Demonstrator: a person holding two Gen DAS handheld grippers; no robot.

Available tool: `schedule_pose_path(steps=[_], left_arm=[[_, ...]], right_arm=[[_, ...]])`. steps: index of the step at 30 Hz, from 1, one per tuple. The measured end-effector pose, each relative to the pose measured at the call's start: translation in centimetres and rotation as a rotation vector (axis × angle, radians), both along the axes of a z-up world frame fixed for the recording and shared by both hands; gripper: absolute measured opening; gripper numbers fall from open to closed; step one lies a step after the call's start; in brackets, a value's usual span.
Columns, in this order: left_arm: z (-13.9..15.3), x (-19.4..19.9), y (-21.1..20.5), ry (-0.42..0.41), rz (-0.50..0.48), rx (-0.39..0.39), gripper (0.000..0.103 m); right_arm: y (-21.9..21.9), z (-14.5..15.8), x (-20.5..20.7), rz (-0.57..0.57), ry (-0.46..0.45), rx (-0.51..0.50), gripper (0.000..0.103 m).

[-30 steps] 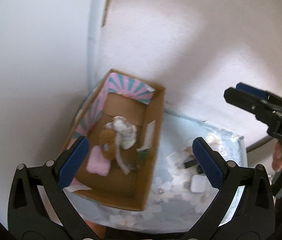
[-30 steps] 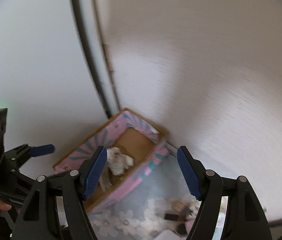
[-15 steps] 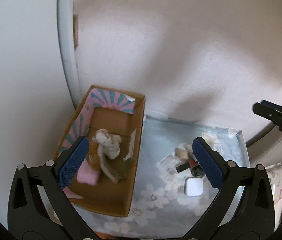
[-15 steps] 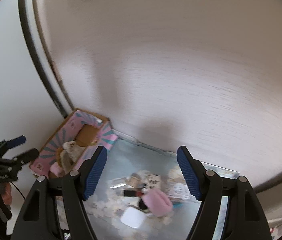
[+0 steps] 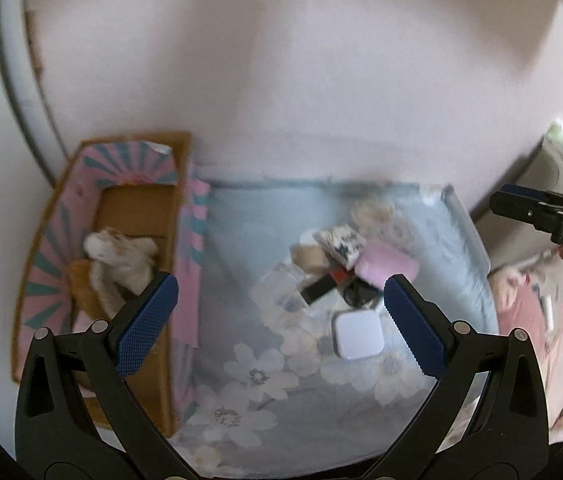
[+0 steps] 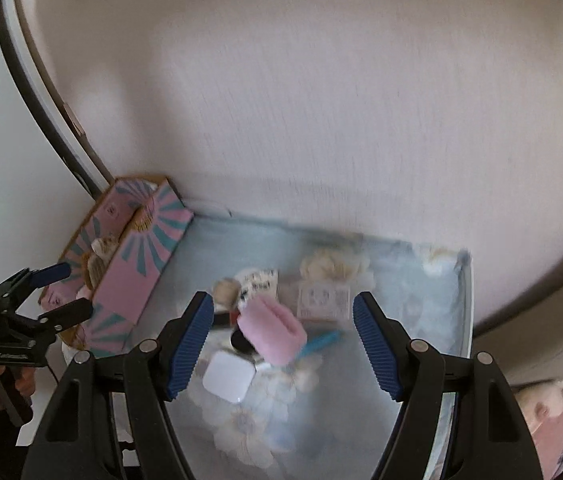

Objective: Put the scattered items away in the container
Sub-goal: 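Move both open tools back over the tray, then grasp the clear plastic tube with the left tool while the right tool grasps the pink fuzzy sock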

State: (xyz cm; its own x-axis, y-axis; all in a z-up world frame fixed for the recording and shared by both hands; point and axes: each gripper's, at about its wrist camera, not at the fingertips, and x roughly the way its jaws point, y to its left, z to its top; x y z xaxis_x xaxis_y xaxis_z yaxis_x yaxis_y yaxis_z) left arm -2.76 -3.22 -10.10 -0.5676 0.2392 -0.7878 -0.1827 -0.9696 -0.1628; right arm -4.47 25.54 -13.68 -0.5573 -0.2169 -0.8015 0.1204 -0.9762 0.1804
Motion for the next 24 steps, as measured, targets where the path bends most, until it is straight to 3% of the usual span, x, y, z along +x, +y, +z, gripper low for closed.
schedule_pose_path(steps=[9, 16, 24], left_arm=[[-6.9, -2.6, 3.1, -0.104, -0.072, -0.077, 0.094], [-11.5, -5.4, 3.0, -0.275, 0.071, -0.013, 0.093], [-13.8, -7.1, 2.8, -0.357, 0.205, 0.04, 0.086]], right_arm=[[0.4, -6.9, 0.3, 0.022, -0.08, -0.077, 0.068], [-0.1, -11.1, -0.5, 0.031, -0.1, -0.166, 0.068], [-0.1, -12.5, -2.3, 0.076, -0.096, -0.198, 0.068]])
